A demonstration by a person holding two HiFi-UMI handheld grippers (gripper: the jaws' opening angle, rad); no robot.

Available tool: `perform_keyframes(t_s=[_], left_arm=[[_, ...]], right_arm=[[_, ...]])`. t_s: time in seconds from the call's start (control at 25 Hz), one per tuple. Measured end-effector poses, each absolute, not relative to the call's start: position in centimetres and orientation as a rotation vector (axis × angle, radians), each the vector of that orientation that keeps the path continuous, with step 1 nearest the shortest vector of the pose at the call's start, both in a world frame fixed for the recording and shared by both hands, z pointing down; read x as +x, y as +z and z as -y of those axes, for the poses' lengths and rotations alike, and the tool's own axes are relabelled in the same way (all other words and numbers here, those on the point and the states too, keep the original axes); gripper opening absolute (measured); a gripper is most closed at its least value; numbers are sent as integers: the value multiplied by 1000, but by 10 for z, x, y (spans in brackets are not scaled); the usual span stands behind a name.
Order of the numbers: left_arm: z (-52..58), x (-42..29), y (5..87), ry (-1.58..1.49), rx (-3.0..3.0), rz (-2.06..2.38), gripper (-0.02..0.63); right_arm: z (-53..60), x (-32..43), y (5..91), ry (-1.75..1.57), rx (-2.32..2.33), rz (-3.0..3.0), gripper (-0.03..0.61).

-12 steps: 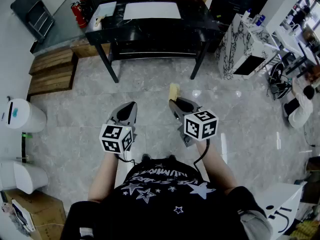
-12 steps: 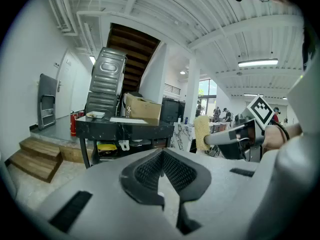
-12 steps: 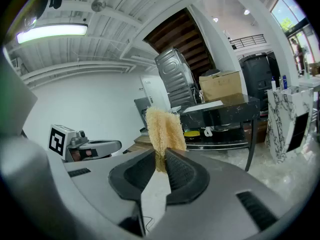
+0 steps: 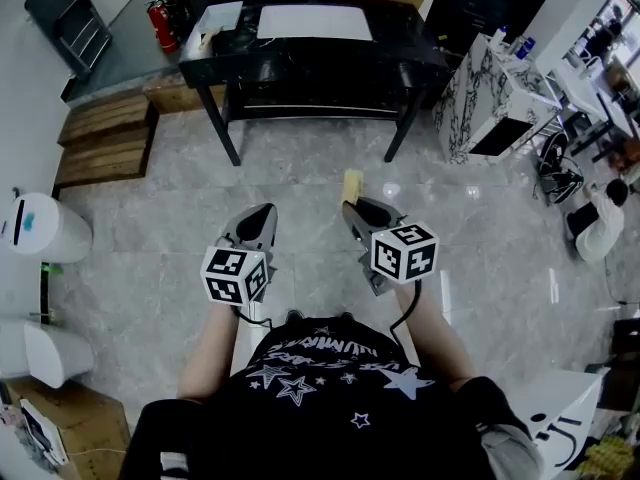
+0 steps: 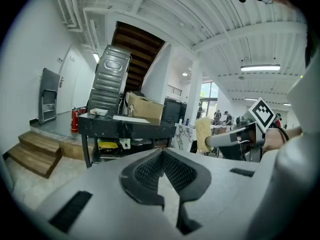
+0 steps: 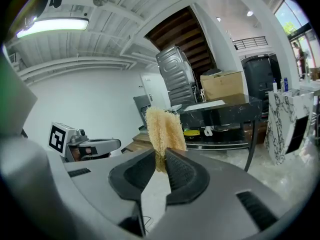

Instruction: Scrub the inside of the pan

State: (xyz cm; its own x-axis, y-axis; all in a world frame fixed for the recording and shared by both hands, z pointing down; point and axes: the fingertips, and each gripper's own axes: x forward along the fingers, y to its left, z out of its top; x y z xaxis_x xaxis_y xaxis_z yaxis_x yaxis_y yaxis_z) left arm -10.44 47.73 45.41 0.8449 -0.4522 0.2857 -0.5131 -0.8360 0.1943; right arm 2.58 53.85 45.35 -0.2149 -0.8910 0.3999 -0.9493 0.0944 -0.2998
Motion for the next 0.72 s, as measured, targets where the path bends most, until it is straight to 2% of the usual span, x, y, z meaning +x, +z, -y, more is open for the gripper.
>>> perform_keyframes(t_s=[0.72], left_arm=[[-411, -168, 494, 383, 2637, 808, 8]], right_arm=[[-490, 13, 488, 842, 1933, 2149, 66]])
